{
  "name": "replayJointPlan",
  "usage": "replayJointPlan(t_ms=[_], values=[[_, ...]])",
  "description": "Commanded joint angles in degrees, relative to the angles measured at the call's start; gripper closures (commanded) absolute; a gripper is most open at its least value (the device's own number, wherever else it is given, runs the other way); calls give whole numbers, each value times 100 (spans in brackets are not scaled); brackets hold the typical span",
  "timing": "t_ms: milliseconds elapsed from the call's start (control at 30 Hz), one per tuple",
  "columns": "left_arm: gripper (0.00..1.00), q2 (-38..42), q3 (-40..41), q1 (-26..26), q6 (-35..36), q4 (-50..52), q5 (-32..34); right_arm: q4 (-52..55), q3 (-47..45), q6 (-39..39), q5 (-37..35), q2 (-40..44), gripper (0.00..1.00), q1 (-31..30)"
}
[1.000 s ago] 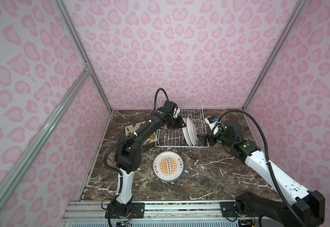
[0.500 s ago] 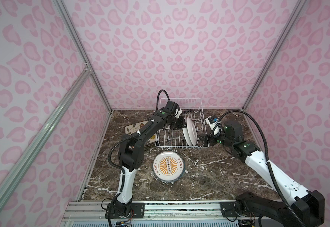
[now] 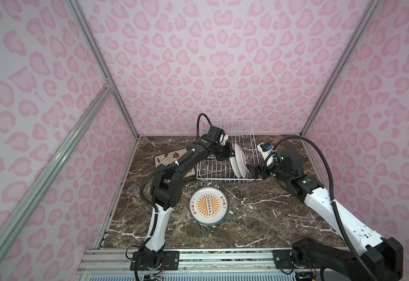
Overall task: Unload the plates from the dish rack
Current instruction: Pick up a plate from the dish rack.
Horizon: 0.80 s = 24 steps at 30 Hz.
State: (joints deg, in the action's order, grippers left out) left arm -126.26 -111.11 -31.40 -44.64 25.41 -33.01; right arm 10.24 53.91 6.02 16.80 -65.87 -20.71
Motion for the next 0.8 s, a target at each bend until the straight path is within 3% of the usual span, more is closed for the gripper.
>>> replayJointPlan(t_ms=[0, 767], values=[[96, -101, -42, -8, -107, -80, 15, -63, 58, 58, 50, -16, 1, 14], [96, 852, 292, -7, 134, 241, 51, -160, 97, 57, 68, 65, 1, 29]])
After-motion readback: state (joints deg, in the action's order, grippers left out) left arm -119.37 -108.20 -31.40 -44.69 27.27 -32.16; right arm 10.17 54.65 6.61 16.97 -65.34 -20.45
